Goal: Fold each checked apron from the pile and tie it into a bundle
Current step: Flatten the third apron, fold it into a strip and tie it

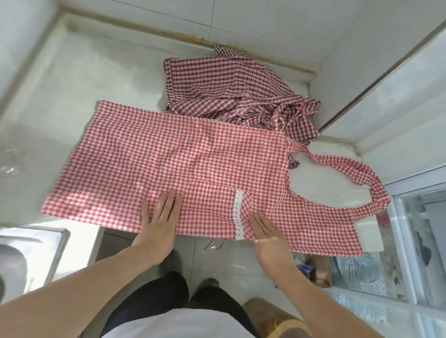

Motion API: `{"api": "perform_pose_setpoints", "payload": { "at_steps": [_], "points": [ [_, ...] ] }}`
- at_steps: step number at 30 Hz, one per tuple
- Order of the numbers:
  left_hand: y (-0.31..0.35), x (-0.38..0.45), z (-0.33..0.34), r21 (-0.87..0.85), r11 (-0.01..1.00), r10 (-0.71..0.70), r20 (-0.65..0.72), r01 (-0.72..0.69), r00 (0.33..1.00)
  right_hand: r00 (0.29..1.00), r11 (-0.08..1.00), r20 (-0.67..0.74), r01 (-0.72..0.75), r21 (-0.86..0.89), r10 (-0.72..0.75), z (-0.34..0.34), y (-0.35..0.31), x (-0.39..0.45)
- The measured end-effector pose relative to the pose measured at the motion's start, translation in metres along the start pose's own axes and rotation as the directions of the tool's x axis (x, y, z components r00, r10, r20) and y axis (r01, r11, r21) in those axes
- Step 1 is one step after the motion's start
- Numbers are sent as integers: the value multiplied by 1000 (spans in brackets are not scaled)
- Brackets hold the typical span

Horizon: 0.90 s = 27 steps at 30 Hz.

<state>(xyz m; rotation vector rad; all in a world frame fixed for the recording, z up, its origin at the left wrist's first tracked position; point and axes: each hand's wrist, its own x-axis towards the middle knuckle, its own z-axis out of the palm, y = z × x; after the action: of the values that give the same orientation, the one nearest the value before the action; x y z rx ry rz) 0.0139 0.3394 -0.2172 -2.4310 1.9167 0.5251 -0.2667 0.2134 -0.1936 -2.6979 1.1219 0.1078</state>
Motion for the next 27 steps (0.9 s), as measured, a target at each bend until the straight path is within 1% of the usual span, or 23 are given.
{"api": "perform_pose_setpoints", "payload": {
  "at_steps": [3,4,5,7,8,10,11,14,16,18,20,22,24,26,27],
  "points": [
    [4,-2,-18,-89,995,-56,-89,48,994,992,999,-122,-14,-29,11,-12,-2,-2],
    [-2,-1,-22,-123,991,-75,-109,62,991,992,999,-121,-30,-30,26,-13,-2,0],
    [-8,-2,-23,-135,988,-90,-130,72,987,994,999,-99,-41,-35,37,-12,0,-2],
    [-16,-7,-31,-135,988,-97,-162,75,982,997,994,-10,-75,-76,75,-8,10,-7],
    [-20,-8,-36,-141,987,-106,-188,80,976,992,990,37,-116,-85,119,-6,15,-8],
    [-21,-15,-48,-145,982,-147,-213,118,966,981,983,73,-173,-66,178,-9,23,-14],
    [-21,-18,-54,-137,979,-177,-184,153,967,980,984,90,-172,-50,176,-13,25,-16],
    [-29,-13,-70,-90,961,-266,-30,263,963,979,990,144,-142,-8,142,-33,30,-12],
    [-31,-4,-81,-56,965,-253,52,255,966,960,996,265,-92,-9,91,-54,36,-5],
    [-39,5,-92,-48,976,-206,108,213,972,890,995,447,-104,-4,95,-79,39,5],
    [-47,13,-103,-62,983,-157,200,172,967,810,992,578,-124,2,100,-107,37,15],
    [-54,26,-118,-109,984,-100,309,139,946,750,984,654,-173,48,100,-135,35,29],
    [-64,42,-134,-114,986,-66,382,118,922,700,966,705,-245,85,115,-157,41,47],
    [-75,60,-151,-126,989,-20,404,77,915,627,944,768,-316,100,128,-175,47,69],
    [-77,65,-158,-143,988,-1,406,64,914,610,945,780,-318,79,141,-181,52,78]
  ]
}}
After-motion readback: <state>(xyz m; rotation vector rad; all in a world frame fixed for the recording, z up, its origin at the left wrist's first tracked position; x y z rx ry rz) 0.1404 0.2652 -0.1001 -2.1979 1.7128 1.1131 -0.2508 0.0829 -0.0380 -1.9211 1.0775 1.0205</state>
